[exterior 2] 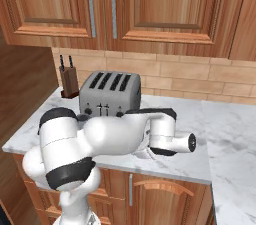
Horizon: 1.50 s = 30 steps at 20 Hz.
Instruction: Retrieve the wine glasses from the counter and place one next to each plate.
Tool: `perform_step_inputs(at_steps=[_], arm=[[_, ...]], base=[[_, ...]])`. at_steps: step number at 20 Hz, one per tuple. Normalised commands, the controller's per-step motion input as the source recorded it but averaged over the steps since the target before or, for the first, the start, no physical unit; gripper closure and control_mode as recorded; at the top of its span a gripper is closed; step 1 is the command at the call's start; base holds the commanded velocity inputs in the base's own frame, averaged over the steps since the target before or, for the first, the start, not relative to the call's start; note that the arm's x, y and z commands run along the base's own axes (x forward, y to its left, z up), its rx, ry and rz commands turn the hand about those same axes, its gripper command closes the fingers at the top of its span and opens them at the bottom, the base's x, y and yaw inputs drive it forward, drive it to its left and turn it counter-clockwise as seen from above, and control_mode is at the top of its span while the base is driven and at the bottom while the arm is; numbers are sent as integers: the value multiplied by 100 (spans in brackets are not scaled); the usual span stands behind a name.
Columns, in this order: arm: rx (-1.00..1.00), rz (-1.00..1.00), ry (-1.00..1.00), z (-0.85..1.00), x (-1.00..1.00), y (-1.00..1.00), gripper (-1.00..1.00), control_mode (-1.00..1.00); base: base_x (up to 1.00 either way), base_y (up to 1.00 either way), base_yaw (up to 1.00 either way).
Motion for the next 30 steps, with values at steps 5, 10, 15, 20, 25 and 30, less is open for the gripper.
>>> perform_step_inputs(at_steps=[5,10,15,20,25,30], arm=[[10,10,2,-22,21,-7,-100,-100],[8,6,5,-31,11,-3,-100,-100],[12,0,11,-36,0,-23,-100,-100],[10,0,4,-23,2,-2,-100,-100],[8,0,0,-2,0,2,-100,-100],[0,0,0,0,0,19,-100,-100]], base=[[0,0,0],[0,0,0],[0,0,0],[0,0,0],[0,0,0],[0,0,0]])
